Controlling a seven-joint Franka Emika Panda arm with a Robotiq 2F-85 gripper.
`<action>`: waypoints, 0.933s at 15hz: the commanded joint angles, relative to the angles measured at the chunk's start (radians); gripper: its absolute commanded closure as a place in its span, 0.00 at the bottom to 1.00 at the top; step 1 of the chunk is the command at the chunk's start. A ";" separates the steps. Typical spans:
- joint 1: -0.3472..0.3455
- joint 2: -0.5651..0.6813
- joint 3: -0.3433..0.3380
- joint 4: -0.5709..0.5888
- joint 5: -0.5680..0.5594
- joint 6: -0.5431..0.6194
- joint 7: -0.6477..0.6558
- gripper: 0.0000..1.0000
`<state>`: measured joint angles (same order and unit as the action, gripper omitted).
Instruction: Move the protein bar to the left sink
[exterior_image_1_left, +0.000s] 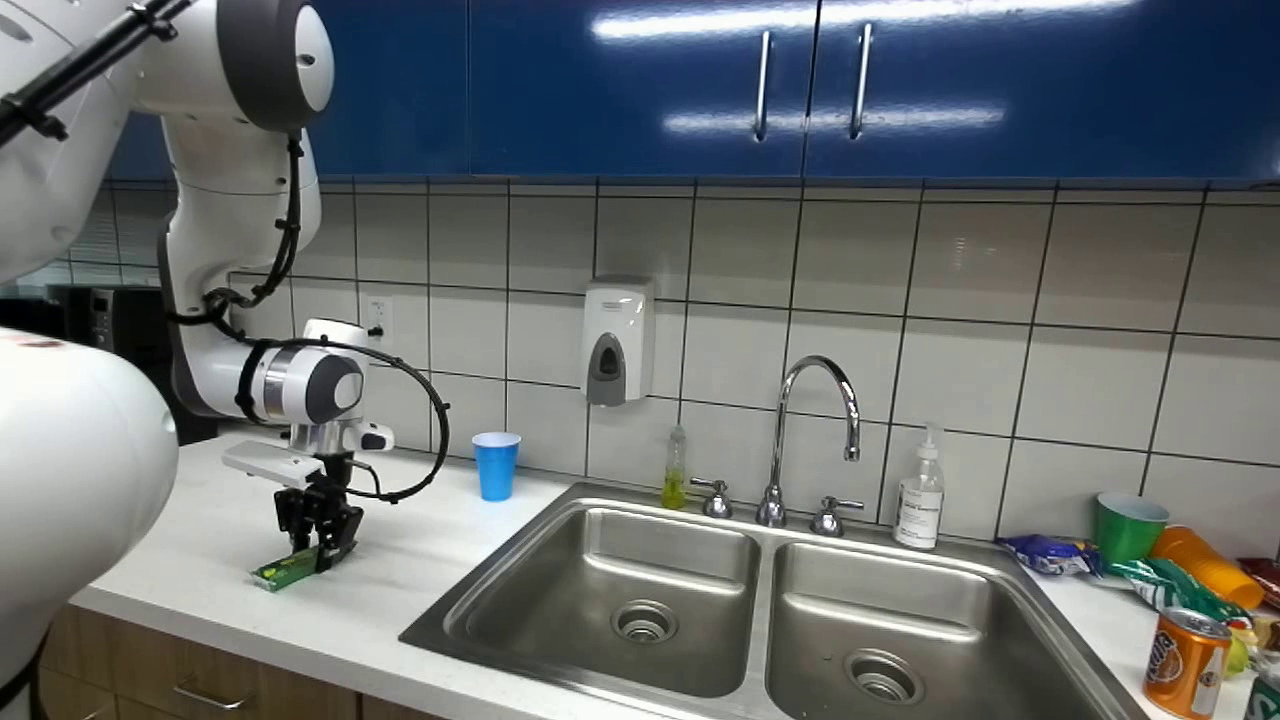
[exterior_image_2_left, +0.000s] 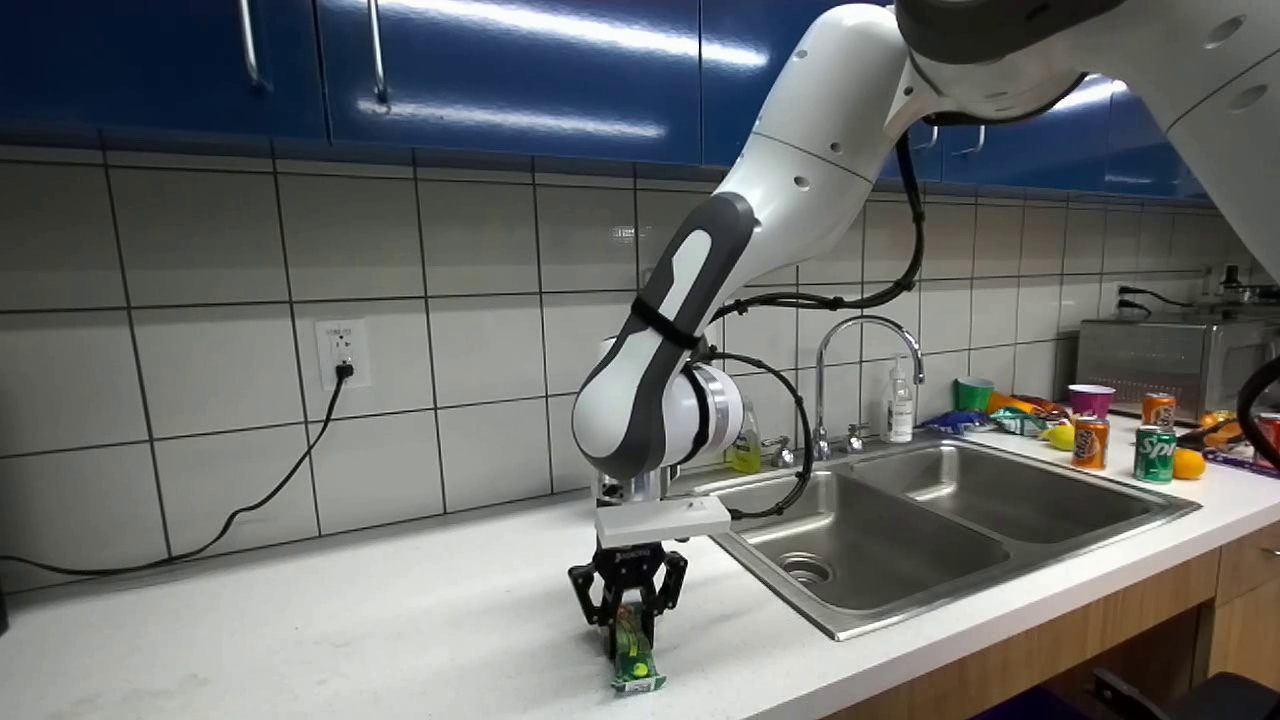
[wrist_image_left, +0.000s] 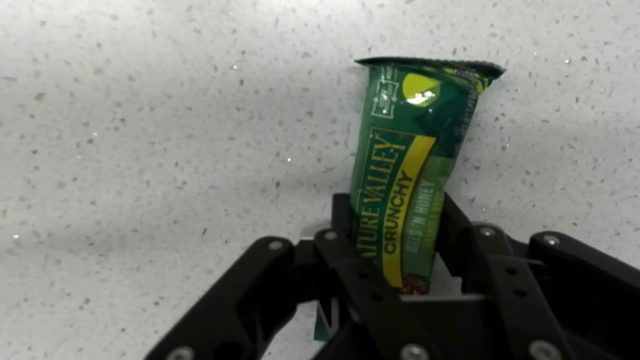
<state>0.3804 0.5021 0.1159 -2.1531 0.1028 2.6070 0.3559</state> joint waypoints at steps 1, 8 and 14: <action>0.012 -0.018 -0.007 0.007 -0.030 -0.008 0.040 0.82; -0.031 -0.100 0.049 0.002 -0.006 -0.053 -0.068 0.82; -0.078 -0.185 0.068 -0.027 0.011 -0.092 -0.144 0.82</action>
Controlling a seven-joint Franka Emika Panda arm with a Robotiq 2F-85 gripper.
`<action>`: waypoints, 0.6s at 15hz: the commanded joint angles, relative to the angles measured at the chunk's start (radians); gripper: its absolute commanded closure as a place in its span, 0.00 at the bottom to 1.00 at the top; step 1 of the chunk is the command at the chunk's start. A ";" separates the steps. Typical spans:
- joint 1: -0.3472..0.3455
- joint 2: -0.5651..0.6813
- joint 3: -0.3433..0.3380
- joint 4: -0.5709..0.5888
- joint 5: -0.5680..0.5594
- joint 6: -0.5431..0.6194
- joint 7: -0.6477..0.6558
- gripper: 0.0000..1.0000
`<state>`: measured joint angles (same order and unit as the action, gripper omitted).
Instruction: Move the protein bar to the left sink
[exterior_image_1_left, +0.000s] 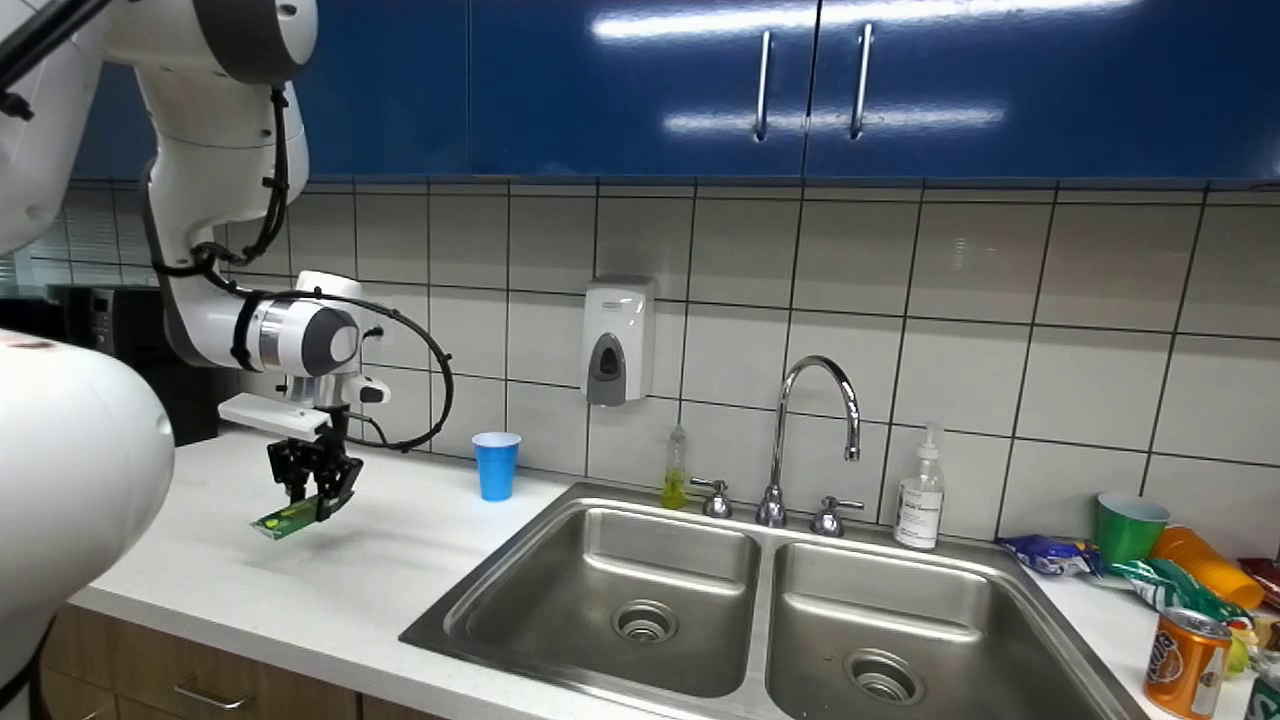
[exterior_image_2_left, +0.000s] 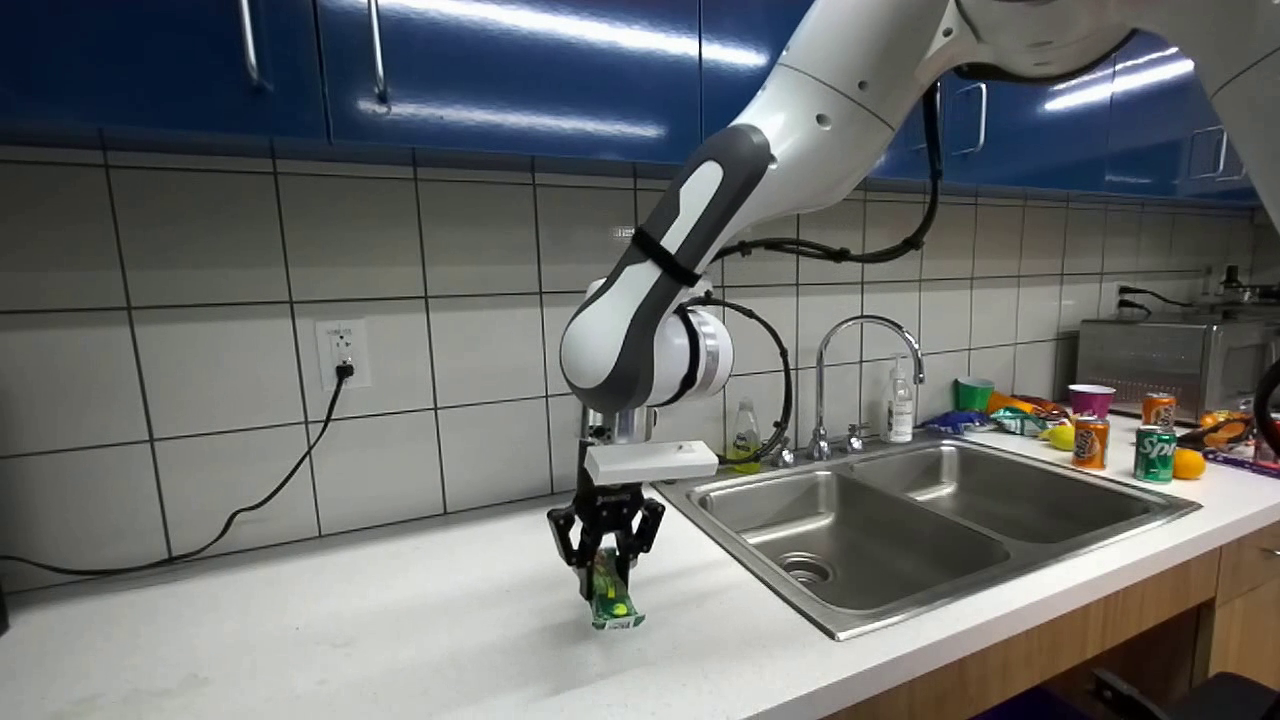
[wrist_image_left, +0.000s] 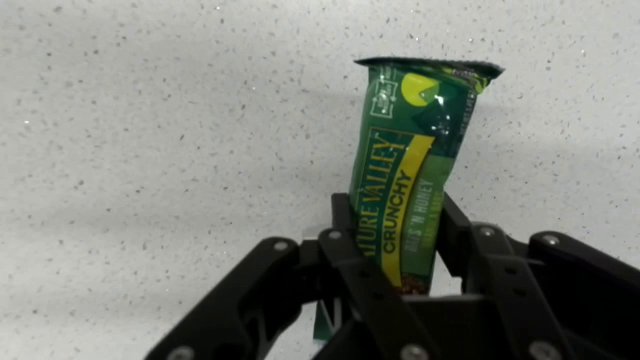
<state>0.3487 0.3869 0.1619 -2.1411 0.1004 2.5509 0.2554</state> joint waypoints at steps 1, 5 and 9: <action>-0.055 -0.085 0.017 -0.048 0.015 -0.034 -0.043 0.82; -0.107 -0.148 -0.003 -0.092 0.023 -0.026 -0.044 0.82; -0.166 -0.215 -0.027 -0.143 0.033 -0.026 -0.058 0.82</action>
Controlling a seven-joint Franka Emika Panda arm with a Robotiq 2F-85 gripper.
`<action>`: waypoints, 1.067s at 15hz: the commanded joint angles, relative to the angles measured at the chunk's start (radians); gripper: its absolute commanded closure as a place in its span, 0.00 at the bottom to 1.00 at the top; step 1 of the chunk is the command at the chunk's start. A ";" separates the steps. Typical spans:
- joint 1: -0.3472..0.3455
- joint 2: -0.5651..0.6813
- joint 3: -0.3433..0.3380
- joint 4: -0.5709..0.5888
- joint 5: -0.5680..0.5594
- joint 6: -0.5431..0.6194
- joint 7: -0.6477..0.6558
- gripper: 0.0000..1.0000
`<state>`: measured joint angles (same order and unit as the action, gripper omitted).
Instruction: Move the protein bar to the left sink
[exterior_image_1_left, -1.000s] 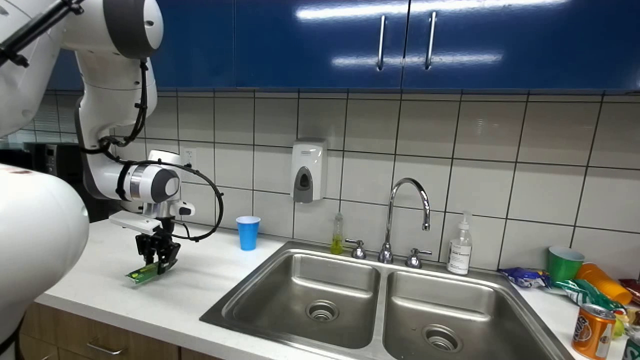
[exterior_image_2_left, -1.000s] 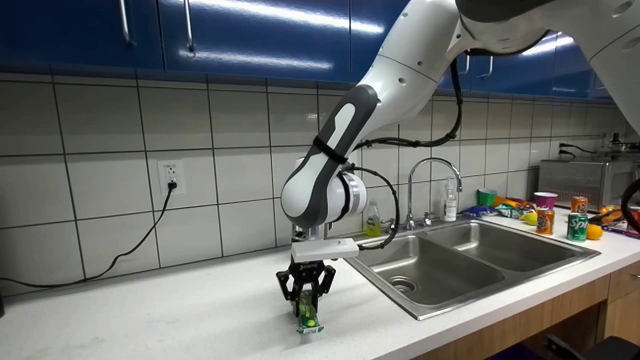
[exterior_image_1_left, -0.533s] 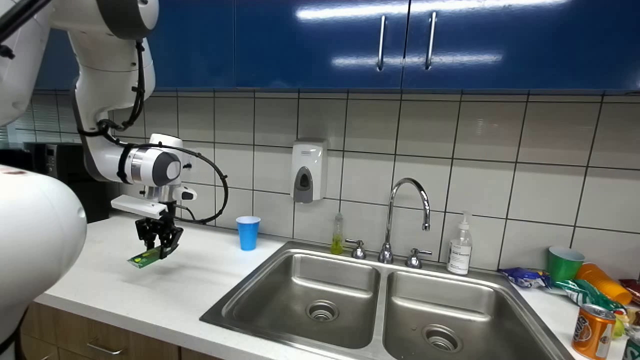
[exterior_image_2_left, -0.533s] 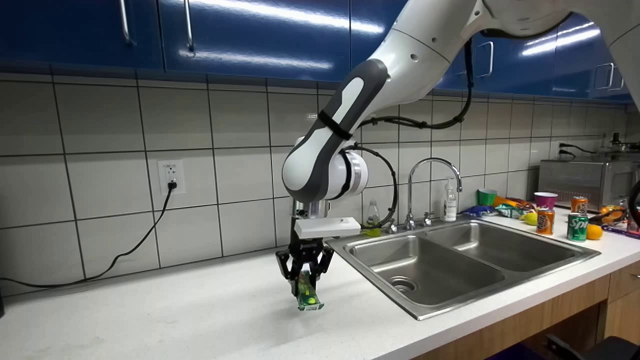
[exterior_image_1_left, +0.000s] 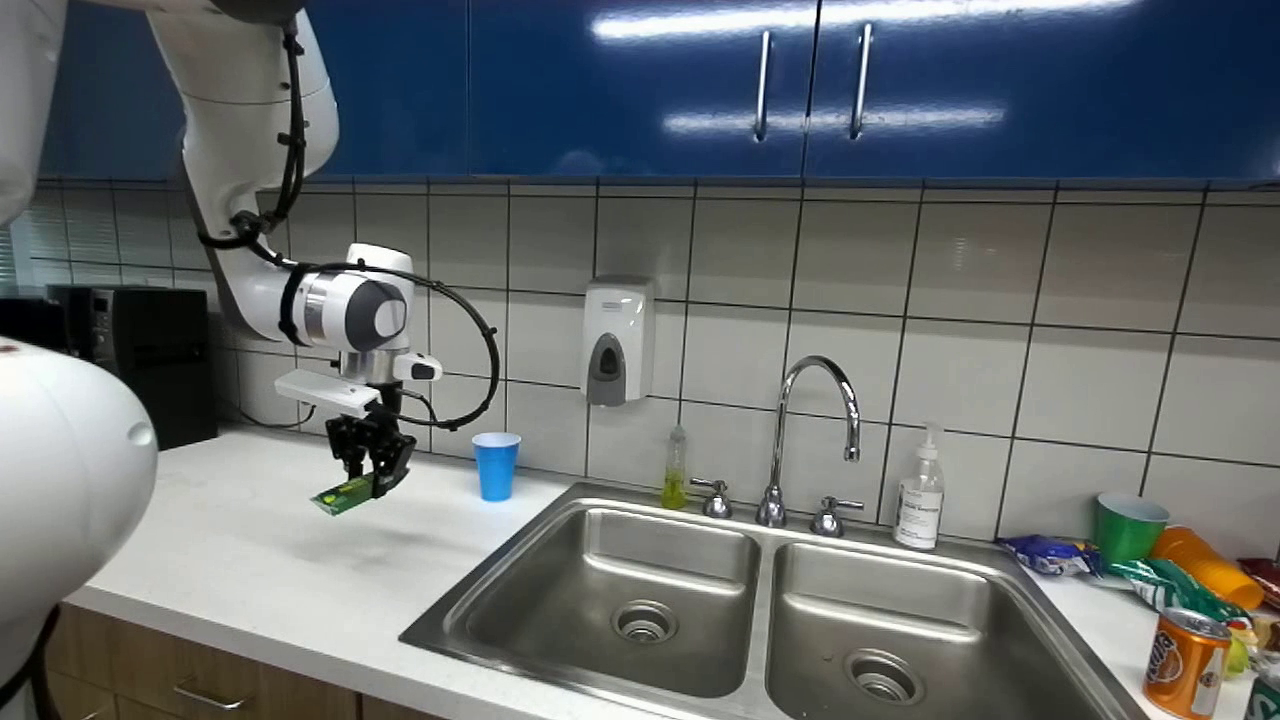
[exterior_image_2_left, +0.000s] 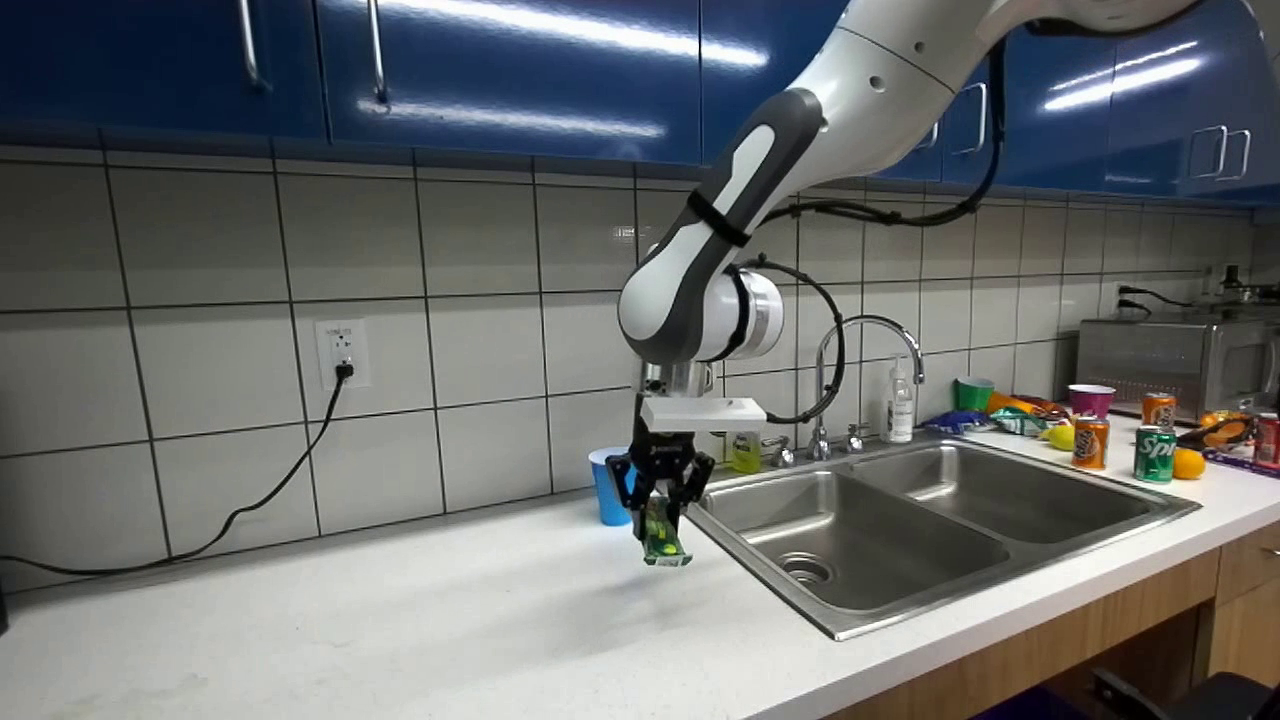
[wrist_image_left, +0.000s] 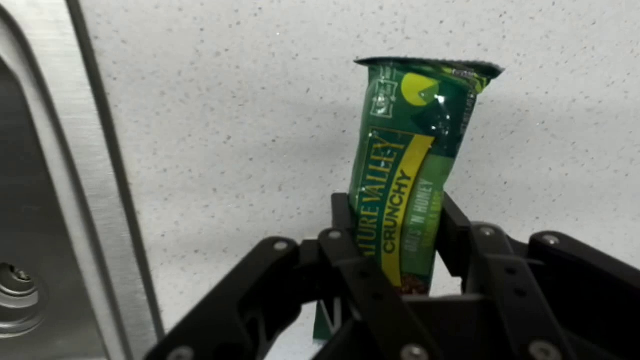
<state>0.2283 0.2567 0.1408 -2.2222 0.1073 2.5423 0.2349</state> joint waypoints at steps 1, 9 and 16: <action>-0.058 -0.101 -0.015 -0.073 0.026 -0.017 -0.040 0.82; -0.148 -0.200 -0.091 -0.160 0.025 -0.010 -0.050 0.82; -0.219 -0.204 -0.164 -0.191 0.017 0.007 -0.060 0.82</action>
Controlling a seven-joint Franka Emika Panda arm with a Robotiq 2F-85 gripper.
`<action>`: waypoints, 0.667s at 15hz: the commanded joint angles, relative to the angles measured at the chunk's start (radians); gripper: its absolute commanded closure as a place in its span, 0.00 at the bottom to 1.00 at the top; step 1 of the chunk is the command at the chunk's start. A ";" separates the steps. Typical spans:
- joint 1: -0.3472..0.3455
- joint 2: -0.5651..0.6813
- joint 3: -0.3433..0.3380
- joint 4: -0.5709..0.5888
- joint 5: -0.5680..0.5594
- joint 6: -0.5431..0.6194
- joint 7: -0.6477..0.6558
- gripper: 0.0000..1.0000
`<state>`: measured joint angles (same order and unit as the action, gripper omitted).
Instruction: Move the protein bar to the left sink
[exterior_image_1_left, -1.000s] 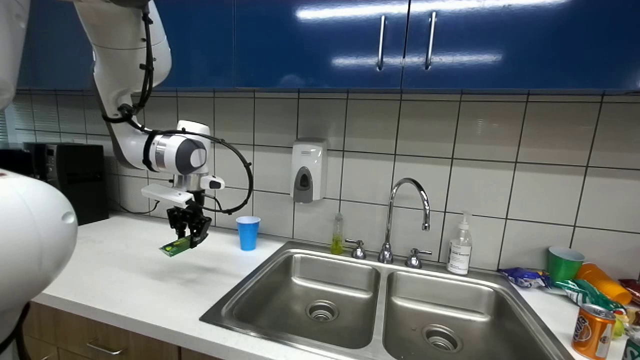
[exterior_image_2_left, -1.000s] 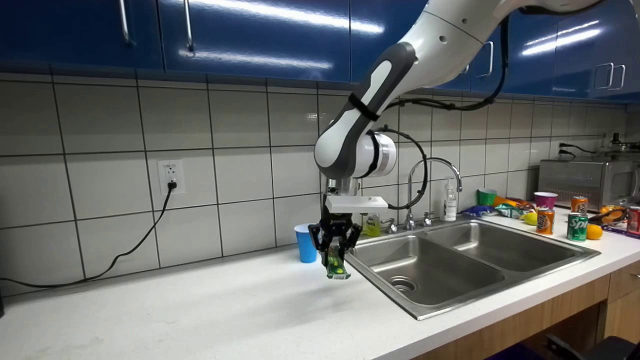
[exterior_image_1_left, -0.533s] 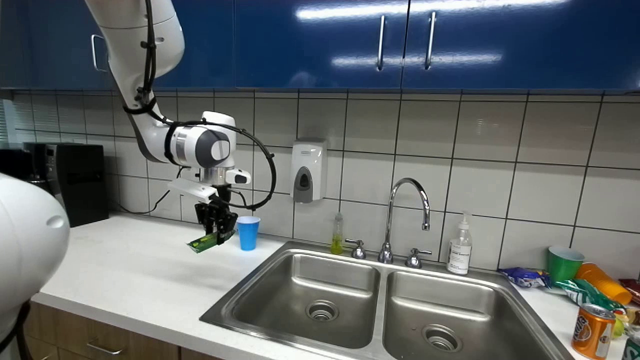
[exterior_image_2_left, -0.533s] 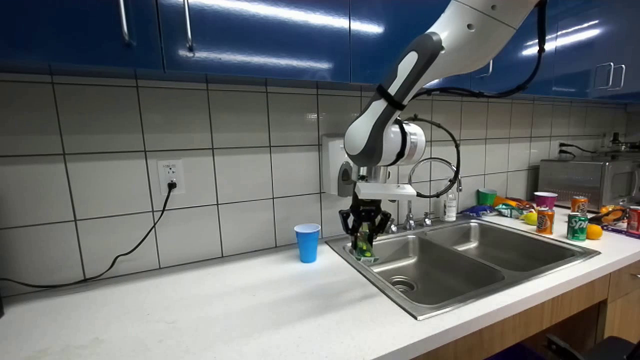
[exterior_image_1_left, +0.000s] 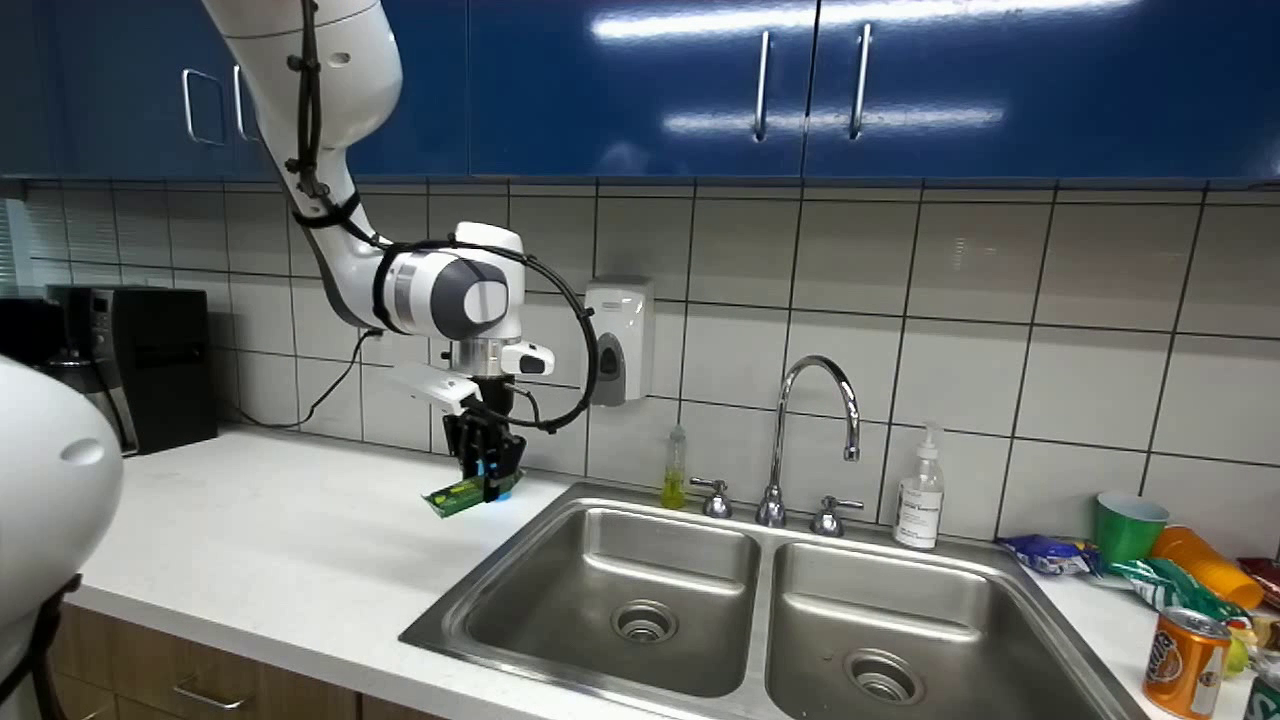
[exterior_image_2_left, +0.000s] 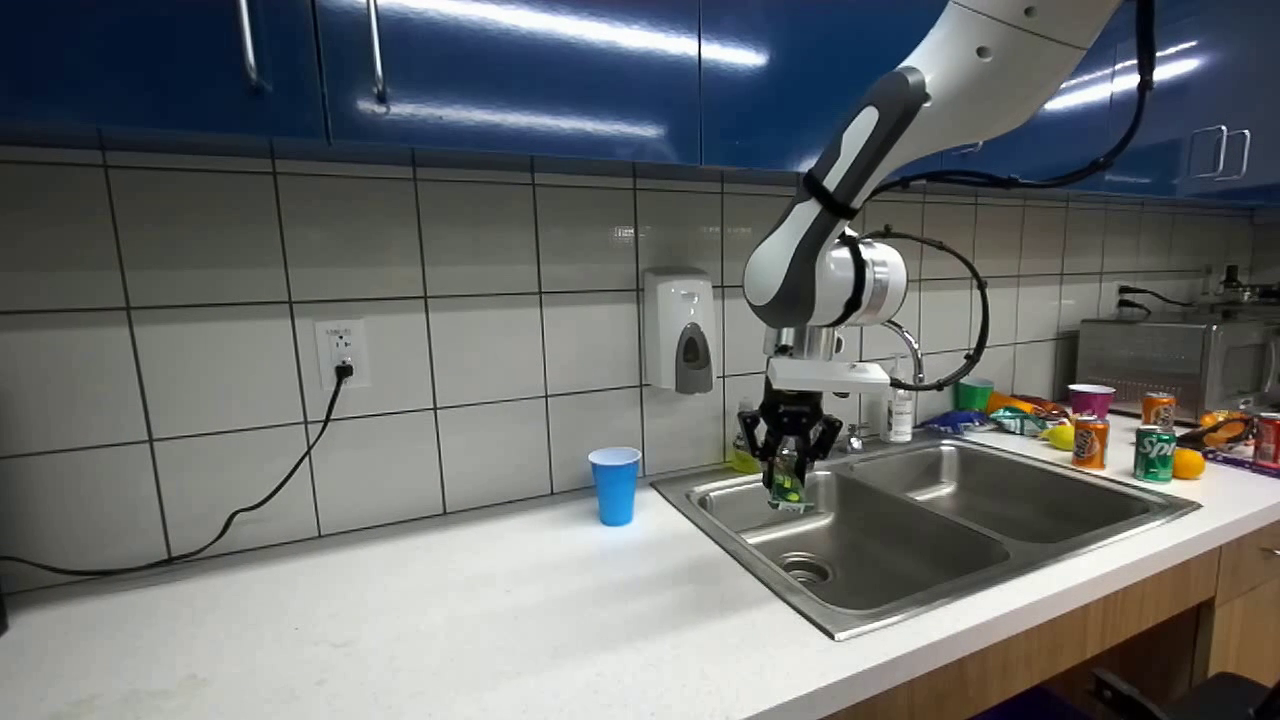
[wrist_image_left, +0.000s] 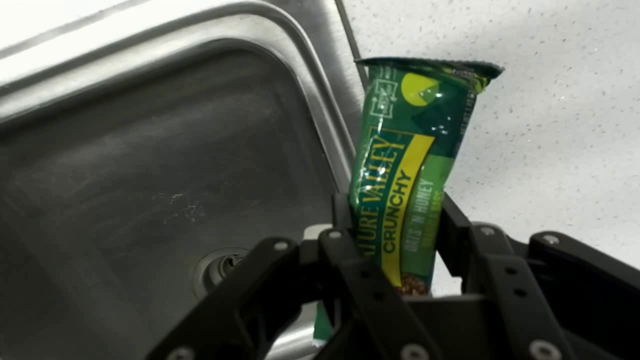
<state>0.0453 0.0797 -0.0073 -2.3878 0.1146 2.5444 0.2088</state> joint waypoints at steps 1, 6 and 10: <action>-0.047 -0.020 -0.027 -0.024 0.007 0.008 -0.037 0.82; -0.089 0.022 -0.068 -0.007 0.004 0.023 -0.063 0.82; -0.106 0.078 -0.083 0.010 0.006 0.059 -0.077 0.82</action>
<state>-0.0399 0.1173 -0.0909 -2.3982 0.1146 2.5730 0.1646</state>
